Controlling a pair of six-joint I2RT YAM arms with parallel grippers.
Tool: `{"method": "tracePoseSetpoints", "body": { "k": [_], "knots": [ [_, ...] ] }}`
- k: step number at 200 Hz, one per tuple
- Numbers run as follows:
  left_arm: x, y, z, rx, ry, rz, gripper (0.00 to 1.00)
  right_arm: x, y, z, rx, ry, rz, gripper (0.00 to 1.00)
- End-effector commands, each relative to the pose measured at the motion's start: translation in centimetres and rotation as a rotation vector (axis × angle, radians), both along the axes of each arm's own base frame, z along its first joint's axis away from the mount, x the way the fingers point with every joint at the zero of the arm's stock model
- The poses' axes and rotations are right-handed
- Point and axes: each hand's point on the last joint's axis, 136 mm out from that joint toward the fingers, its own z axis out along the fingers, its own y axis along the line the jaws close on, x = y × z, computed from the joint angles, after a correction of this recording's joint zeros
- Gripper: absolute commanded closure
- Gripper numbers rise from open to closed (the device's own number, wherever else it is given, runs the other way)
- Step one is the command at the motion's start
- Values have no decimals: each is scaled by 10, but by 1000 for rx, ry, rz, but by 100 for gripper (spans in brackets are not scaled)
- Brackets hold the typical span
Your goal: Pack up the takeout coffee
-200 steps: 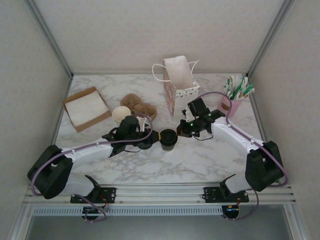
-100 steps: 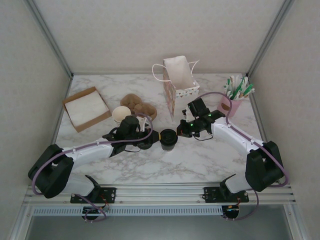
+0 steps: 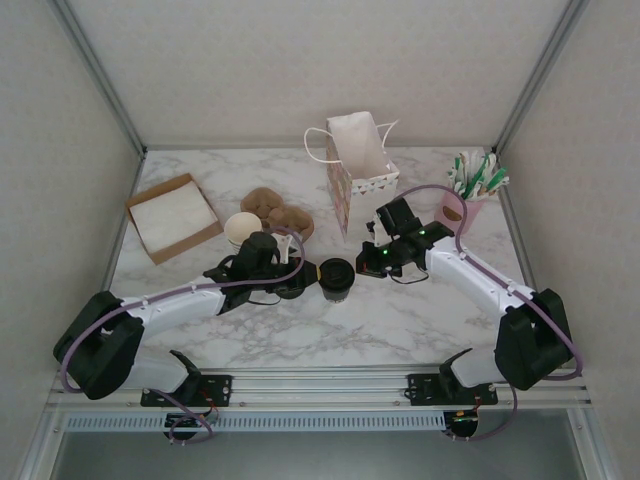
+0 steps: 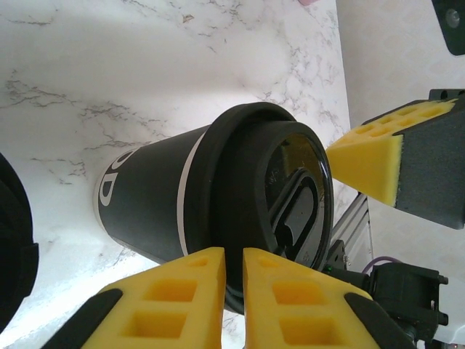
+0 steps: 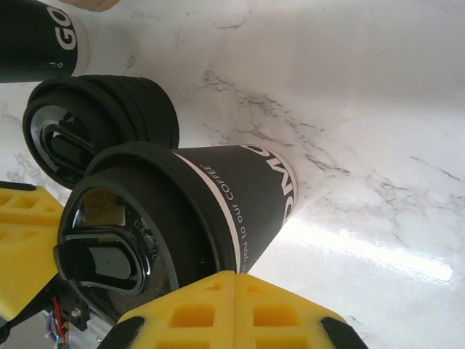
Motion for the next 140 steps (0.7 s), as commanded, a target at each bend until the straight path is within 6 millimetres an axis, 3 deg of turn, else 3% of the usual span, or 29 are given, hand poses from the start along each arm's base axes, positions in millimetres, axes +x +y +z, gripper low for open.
{"method": "tracePoseSetpoints", "body": {
  "k": [1,64,140],
  "knots": [
    [-1,0,4,20,-13,-2,85,-3,10,15,58,-3,18,100],
    [1,-1,5,20,-17,-2,85,-3,18,7,86,27,38,100],
    [2,-3,0,27,-9,-7,85,-10,10,-23,30,82,17,100]
  ]
}}
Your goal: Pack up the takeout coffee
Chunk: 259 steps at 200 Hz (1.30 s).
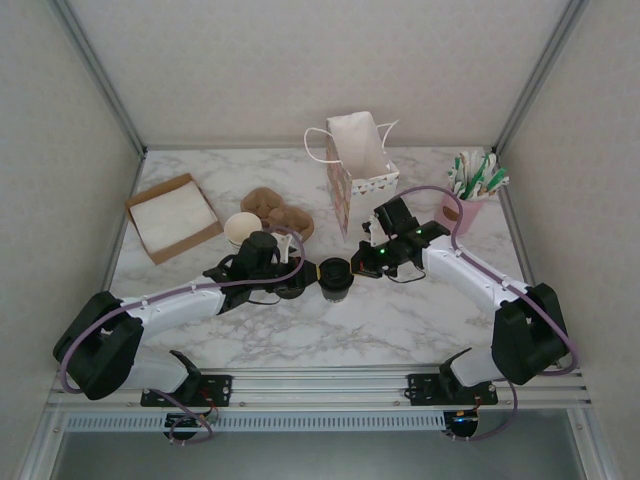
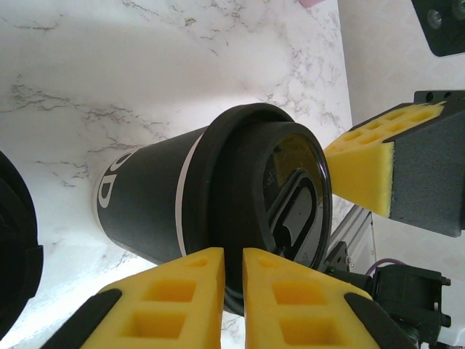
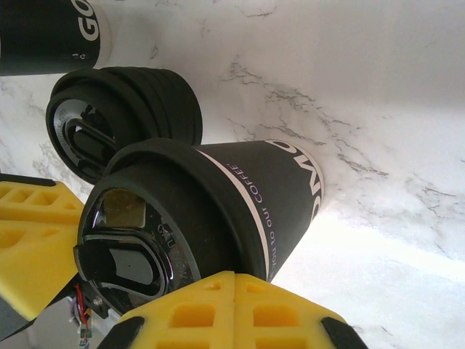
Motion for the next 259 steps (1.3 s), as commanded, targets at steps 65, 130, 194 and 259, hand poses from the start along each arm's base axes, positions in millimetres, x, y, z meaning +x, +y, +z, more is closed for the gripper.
{"method": "tracePoseSetpoints", "body": {
  "k": [65,130,194,259],
  "knots": [
    [-2,-2,-10,17,14,-6,85,-21,-17,-44,-86,101,-32,100],
    [1,-1,6,16,-14,5,85,-12,-3,-12,-30,28,-8,100],
    [11,2,32,21,-70,26,81,-2,-3,20,-27,-43,-8,100],
    [19,15,66,31,-152,73,55,6,-15,43,-62,-154,-33,69]
  ]
}}
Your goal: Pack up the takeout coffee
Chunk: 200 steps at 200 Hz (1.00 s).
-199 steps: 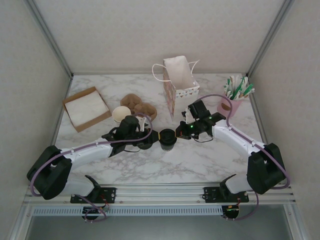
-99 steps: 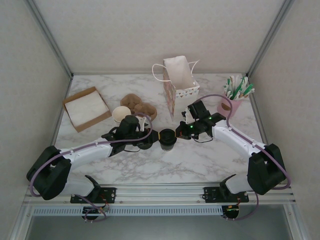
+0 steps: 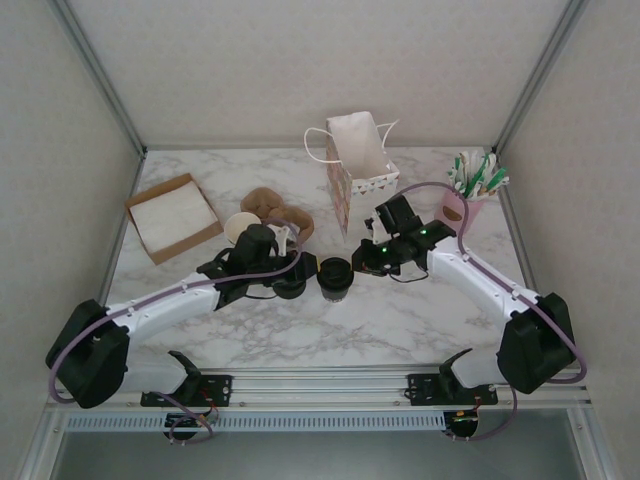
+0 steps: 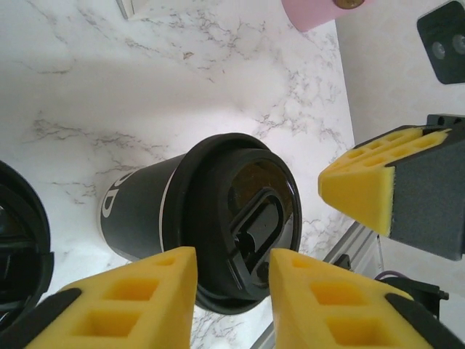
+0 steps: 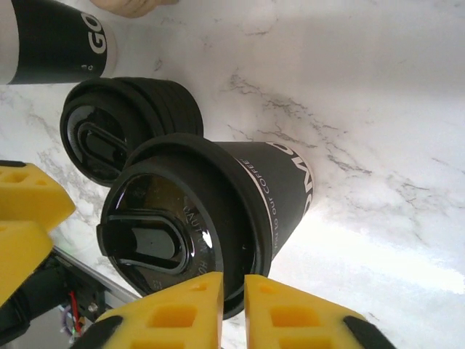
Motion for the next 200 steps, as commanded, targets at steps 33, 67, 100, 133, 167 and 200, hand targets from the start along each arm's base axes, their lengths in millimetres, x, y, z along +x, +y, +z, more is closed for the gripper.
{"method": "tracePoseSetpoints", "body": {
  "k": [33,67,100,133,167,200],
  "knots": [
    [18,18,71,10,-190,66,28,16,2,22,15,-116,-4,40],
    [25,34,93,4,-259,115,2,23,22,15,102,-94,14,21],
    [31,47,94,1,-270,145,0,23,31,2,132,-65,28,16],
    [36,53,87,-1,-256,153,0,22,41,-5,131,-50,53,16],
    [36,56,82,-4,-247,156,0,15,51,-12,119,-26,76,16],
    [38,57,79,-5,-241,157,0,7,61,-17,115,-5,100,16]
  ]
}}
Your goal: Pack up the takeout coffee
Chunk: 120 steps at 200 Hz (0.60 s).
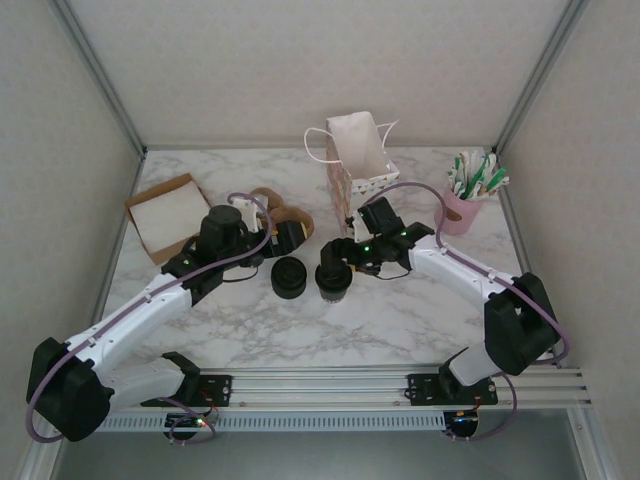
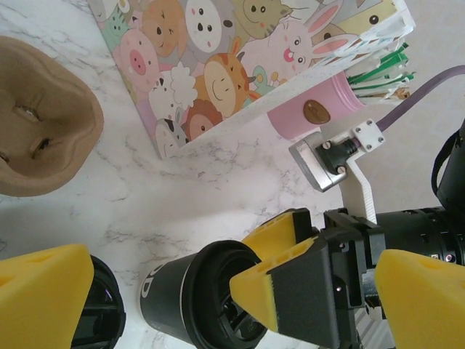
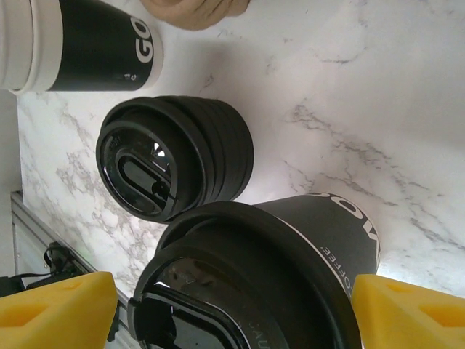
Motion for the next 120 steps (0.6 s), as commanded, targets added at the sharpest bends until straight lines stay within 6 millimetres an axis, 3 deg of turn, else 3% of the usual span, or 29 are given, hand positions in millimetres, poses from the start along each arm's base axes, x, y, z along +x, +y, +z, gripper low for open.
{"method": "tracePoseSetpoints", "body": {
  "k": [1,83,120],
  "knots": [
    [0,1,3,-11,-20,-15,0,-5,11,1,19,17,20,16],
    [5,0,3,-18,-20,-21,0,-22,28,5,33,22,70,15],
    [5,1,6,-21,-32,-14,0,-20,6,8,-78,-34,31,14]
  ]
}}
